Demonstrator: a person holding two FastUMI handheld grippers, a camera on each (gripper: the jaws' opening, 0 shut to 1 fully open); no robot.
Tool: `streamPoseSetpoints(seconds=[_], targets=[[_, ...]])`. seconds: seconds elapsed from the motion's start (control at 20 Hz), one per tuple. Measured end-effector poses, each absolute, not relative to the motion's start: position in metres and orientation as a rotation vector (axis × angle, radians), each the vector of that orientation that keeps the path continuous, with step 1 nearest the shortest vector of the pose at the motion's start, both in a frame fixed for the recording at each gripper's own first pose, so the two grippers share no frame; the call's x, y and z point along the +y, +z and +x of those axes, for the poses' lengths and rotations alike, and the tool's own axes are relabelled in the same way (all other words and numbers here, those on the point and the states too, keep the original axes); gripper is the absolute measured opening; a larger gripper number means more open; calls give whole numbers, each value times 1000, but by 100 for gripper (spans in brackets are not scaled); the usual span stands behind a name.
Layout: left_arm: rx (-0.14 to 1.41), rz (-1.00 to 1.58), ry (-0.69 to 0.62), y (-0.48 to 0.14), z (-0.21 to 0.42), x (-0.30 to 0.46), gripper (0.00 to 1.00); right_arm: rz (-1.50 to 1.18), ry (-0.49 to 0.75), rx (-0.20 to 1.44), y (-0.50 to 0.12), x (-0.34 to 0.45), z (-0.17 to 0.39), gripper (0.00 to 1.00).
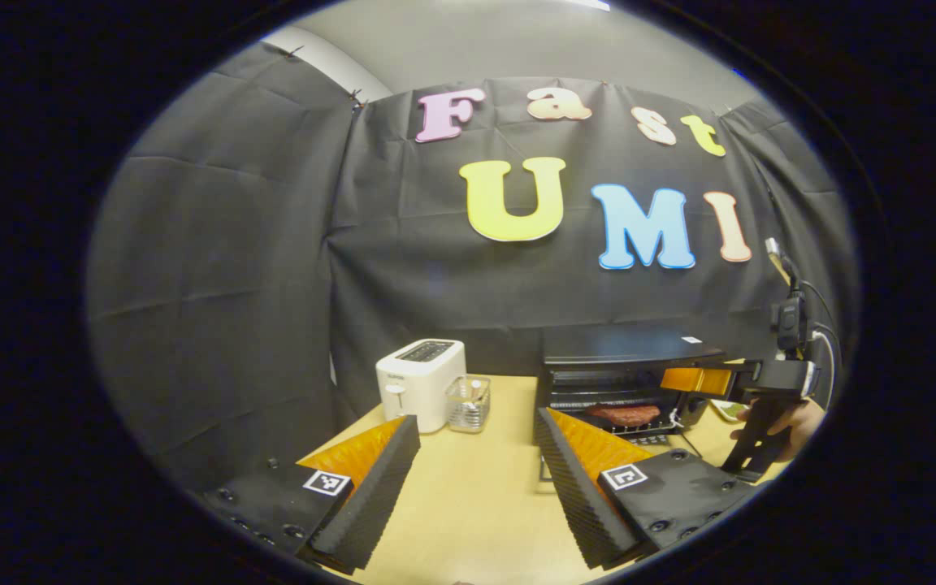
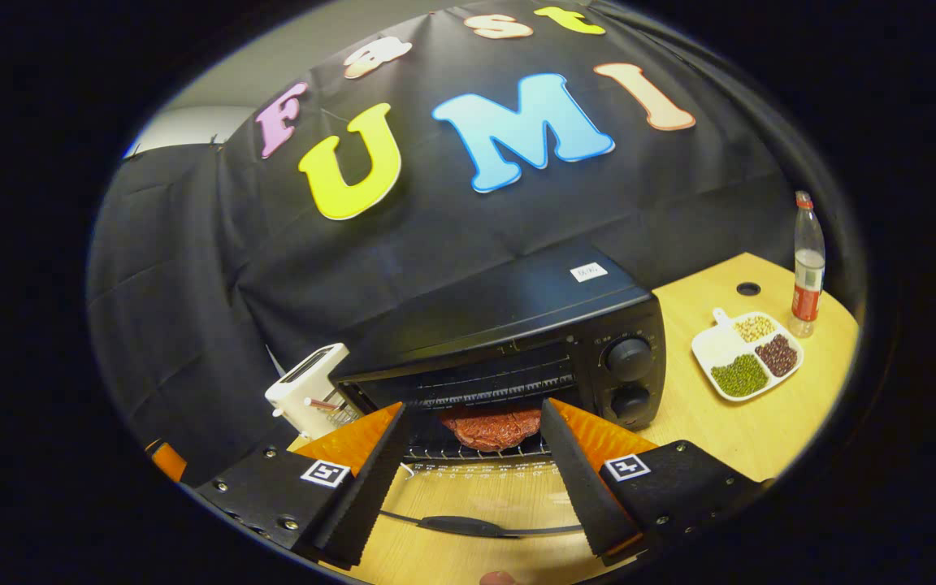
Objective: Open the electric oven with the left hand, put the food in, and close the electric oven.
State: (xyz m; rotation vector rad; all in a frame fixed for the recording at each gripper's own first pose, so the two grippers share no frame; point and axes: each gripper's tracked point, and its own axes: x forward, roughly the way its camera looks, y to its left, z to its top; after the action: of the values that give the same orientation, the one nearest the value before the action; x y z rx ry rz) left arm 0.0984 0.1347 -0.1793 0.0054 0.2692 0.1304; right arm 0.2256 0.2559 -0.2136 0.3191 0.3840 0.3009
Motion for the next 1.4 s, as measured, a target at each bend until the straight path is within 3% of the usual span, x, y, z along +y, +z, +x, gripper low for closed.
streamPoseSetpoints(seconds=[0.45, 0.5, 0.6, 0.75, 1.4], targets=[[398, -33, -64, -246, 113, 39, 96, 168, 286, 164, -143, 181, 162, 98], [413, -32, -87, -256, 115, 26, 100, 149, 266, 150, -141, 170, 158, 98], [448, -35, -129, -272, 119, 5, 96, 124, 224, 153, -141, 150, 146, 98], [493, -45, -161, -292, 124, -18, 100, 112, 176, 154, -136, 124, 131, 98], [763, -8, -219, -402, 134, -59, 97, -1, -20, 149, -127, 51, 87, 98]])
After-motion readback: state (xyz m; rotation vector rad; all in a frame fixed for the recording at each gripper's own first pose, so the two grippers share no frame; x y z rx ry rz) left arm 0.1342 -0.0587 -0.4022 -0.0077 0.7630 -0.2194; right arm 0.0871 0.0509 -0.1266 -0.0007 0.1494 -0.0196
